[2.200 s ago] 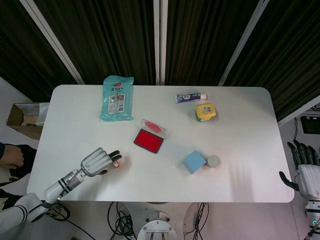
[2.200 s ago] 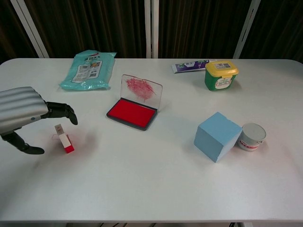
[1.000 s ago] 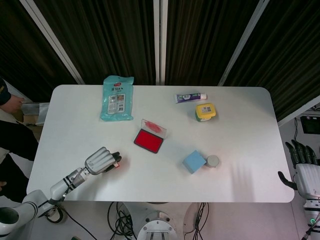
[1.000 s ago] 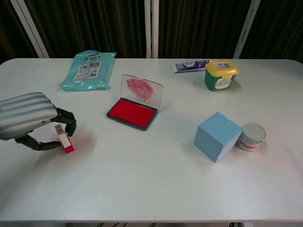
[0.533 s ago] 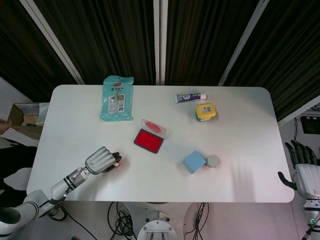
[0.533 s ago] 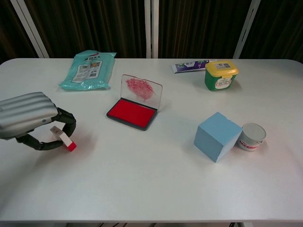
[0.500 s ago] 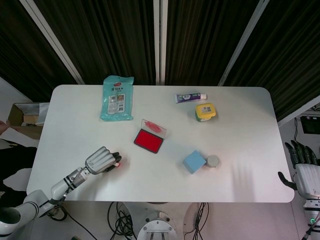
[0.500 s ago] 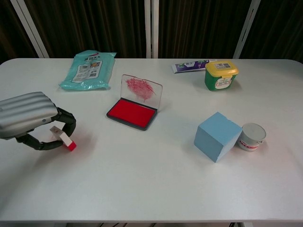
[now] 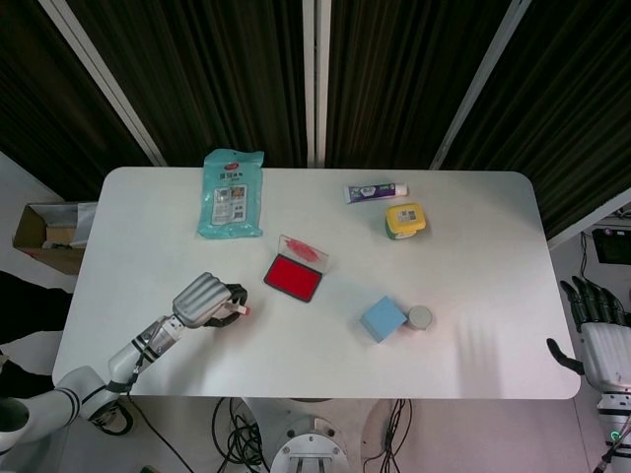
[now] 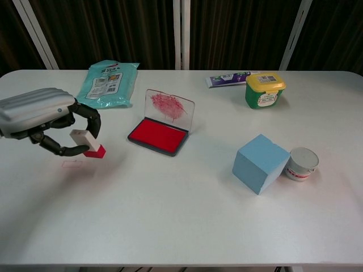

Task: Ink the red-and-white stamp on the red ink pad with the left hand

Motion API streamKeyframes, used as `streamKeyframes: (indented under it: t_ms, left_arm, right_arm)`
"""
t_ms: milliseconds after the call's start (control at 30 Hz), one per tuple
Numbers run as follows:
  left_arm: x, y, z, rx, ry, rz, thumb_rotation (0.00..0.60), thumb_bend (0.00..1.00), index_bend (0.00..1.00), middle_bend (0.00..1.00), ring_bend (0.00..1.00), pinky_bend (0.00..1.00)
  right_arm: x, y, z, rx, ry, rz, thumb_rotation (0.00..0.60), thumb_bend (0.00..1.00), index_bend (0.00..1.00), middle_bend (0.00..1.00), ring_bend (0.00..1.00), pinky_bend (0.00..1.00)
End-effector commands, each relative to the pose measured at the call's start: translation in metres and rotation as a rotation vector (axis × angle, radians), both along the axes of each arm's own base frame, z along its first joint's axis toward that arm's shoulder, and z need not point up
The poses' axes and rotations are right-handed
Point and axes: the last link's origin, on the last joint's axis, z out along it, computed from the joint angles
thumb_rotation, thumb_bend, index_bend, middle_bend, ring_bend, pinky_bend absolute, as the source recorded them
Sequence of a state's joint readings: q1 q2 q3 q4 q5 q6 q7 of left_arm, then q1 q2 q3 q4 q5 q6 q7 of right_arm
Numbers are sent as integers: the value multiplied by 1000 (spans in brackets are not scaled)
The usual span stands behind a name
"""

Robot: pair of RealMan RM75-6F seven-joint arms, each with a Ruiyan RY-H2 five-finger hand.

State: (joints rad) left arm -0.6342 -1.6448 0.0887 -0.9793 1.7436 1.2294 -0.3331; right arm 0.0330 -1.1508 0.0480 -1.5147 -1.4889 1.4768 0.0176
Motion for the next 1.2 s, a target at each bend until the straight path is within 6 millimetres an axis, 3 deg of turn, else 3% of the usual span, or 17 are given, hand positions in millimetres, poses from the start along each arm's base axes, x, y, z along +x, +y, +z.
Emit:
streamKeyframes:
  t_ms: [33, 200, 433, 800, 1200]
  left_arm:
    - [31, 28, 1, -13, -24, 34, 600, 377, 579, 568, 1000, 1000]
    - [72, 58, -10, 3, -8, 25, 600, 378, 579, 568, 1000, 1000]
    - [106, 82, -35, 2, 45, 41, 600, 381, 584, 576, 1000, 1000]
    - [98, 88, -64, 20, 184, 19, 600, 390, 585, 577, 1000, 1000]
    - [88, 85, -80, -24, 179, 54, 600, 400, 586, 577, 1000, 1000]
  right_arm:
    - [1, 0, -3, 7, -4, 0, 600, 165, 0, 0, 0, 0]
    - [2, 0, -3, 8, -5, 2, 600, 165, 0, 0, 0, 0]
    - [0, 2, 2, 0, 1, -13, 600, 166, 0, 0, 0, 0]
    - [-4, 2, 6, -5, -2, -31, 600, 166, 0, 0, 0, 0]
    - [-5, 2, 4, 1, -4, -35, 600, 166, 0, 0, 0, 0]
